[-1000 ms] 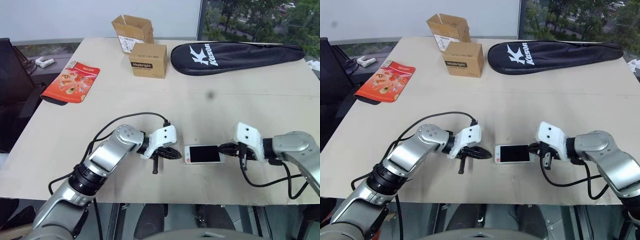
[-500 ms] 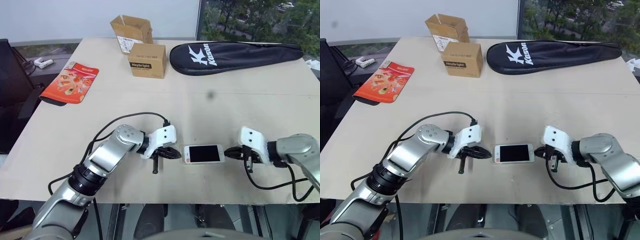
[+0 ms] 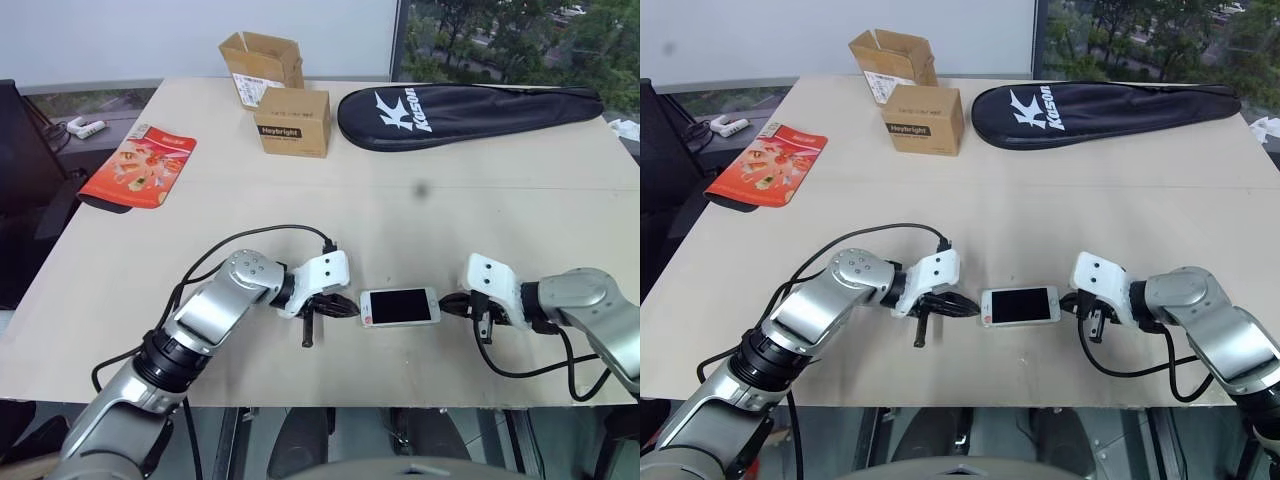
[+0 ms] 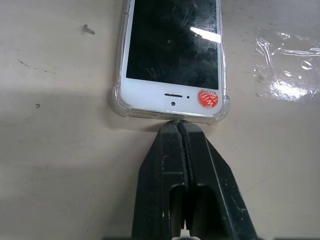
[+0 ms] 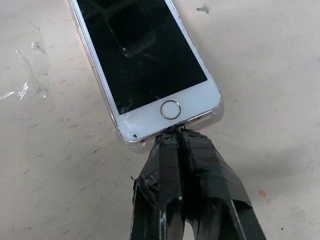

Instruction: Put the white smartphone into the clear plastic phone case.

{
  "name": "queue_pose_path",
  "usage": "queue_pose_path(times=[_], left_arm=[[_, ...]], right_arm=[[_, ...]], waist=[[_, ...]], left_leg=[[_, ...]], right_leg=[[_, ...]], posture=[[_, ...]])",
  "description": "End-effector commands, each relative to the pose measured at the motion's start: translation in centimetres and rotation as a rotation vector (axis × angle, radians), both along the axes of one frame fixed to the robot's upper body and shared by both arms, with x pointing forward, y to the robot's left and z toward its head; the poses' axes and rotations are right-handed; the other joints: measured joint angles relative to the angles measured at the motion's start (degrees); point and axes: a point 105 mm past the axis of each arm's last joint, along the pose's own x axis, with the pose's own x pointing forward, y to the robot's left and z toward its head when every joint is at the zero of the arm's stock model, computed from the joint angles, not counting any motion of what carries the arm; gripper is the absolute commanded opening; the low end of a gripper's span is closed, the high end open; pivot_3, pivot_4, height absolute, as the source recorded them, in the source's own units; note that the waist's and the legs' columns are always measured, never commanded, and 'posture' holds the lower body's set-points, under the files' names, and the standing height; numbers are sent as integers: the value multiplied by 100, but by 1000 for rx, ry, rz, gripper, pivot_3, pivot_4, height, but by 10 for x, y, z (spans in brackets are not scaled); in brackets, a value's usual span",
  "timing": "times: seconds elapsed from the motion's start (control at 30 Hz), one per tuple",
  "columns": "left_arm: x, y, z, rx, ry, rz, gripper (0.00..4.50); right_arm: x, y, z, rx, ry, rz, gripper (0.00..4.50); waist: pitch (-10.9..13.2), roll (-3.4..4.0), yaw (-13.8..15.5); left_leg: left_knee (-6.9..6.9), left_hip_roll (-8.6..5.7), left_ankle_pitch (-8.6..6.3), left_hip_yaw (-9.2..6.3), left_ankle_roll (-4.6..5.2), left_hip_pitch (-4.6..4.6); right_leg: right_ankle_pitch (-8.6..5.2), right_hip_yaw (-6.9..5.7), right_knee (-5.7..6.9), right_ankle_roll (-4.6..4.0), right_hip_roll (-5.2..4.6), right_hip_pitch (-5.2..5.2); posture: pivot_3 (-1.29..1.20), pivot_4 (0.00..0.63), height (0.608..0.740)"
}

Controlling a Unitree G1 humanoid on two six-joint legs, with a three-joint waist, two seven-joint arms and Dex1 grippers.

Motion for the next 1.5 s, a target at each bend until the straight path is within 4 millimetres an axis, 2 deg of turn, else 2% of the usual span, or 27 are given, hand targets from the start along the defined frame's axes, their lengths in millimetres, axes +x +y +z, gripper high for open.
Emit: queue_pose_path(times=[0.03,0.23,0.37,0.53,0.8,1.03,1.23,1.37,1.5], left_arm=[[2,-7,15,-77,-68,-28,0],[6,-10,31,-189,-84,-20,0],[1,-17,36,-231,-56,-46,0],[3,-20,28,-198,-72,-51,0],[9,-33,9,-109,-91,-73,0],[13,-31,0,-40,-83,-67,0],[13,-28,-1,-28,-81,-65,0],[10,-29,0,-22,-77,-72,0],[9,-31,2,-24,-78,-73,0]], right_arm=[[-7,0,8,21,-25,33,35],[-4,-12,20,126,-37,-46,35],[-1,-20,20,153,-43,-88,35],[1,-10,23,287,-59,-106,35],[-2,3,11,473,-76,-98,35],[4,0,-3,533,-81,-123,35],[1,-8,-24,515,-28,-131,35],[-3,-10,-50,419,54,-151,35],[-17,-12,-78,273,118,-99,35]], waist=[[0,0,11],[0,0,31],[0,0,25],[0,0,2],[0,-1,30],[-4,2,7],[-5,3,9],[-9,3,4],[-44,-15,2]], left_leg=[[0,0,0,0,0,-2],[1,-2,0,-1,0,-10],[1,-2,0,-2,0,-9],[0,-2,0,-1,0,-6],[2,-5,0,1,0,-7],[1,-4,0,1,0,1],[-3,-4,0,7,0,27],[-12,-3,-1,9,1,76],[-12,-2,-1,6,1,99]], right_leg=[[0,-1,-1,0,0,0],[0,-3,-8,0,-4,-1],[0,-3,-7,0,-4,-1],[0,-1,-4,0,-2,-1],[1,0,-6,0,-4,1],[0,1,-2,0,-1,4],[0,8,0,0,-2,27],[-3,10,-6,-1,-1,68],[-6,7,-10,-3,0,92]], posture=[[0,150,740],[0,150,740],[0,150,740],[0,150,740],[0,150,740],[0,150,740],[0,150,740],[0,150,740],[0,150,740]])
